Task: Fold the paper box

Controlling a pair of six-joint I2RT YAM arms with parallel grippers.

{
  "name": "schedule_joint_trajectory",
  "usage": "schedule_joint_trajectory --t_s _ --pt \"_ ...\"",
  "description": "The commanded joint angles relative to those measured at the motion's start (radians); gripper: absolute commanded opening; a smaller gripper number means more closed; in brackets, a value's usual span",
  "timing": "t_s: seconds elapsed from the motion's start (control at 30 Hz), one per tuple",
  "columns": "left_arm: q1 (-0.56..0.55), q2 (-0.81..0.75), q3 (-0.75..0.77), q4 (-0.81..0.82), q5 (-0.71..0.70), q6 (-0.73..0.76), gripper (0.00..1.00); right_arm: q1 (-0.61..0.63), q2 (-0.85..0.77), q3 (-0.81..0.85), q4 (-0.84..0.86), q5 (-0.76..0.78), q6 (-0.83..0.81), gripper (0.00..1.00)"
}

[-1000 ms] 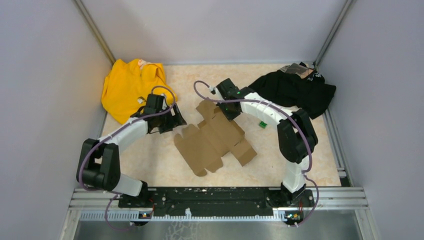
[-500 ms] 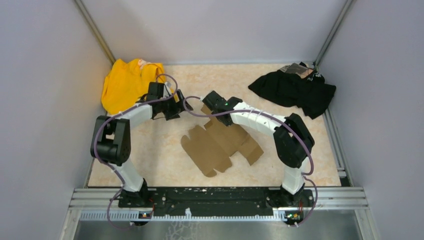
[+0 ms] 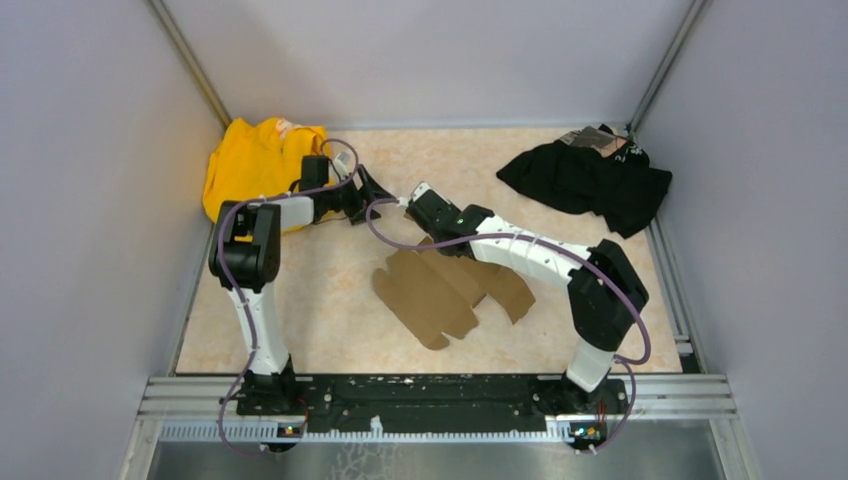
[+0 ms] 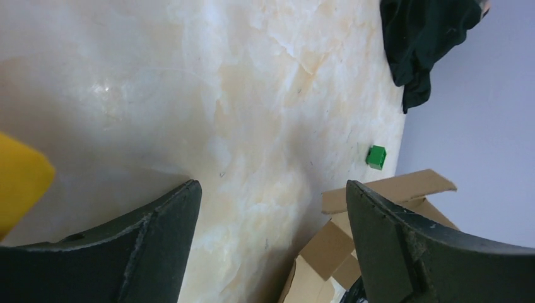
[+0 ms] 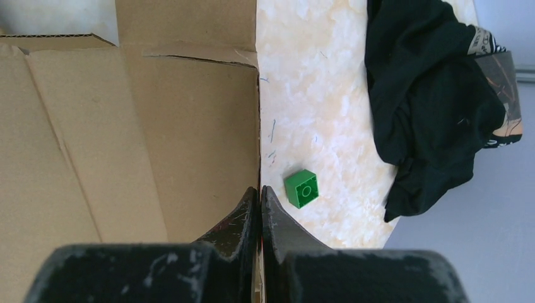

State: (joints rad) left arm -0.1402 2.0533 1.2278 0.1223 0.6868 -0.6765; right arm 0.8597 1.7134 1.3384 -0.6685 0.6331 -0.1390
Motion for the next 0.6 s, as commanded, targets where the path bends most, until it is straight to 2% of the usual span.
schedule_joint_trajectory --t_s 0.0,0.23,0.57 --pt "-0.002 0.051 0.027 0.111 0.077 -0.013 0.87 0.022 -0.051 -0.012 0.049 0.036 -0.029 0.0" --pt "-0.009 0.093 0.005 0.241 0.121 -0.009 0.77 0.035 -0.051 -0.018 0.068 0.036 -0.036 0.0" --pt "-0.053 0.097 -0.034 0.41 0.187 0.009 0.75 0.058 -0.041 -0.009 0.084 0.041 -0.06 0.0"
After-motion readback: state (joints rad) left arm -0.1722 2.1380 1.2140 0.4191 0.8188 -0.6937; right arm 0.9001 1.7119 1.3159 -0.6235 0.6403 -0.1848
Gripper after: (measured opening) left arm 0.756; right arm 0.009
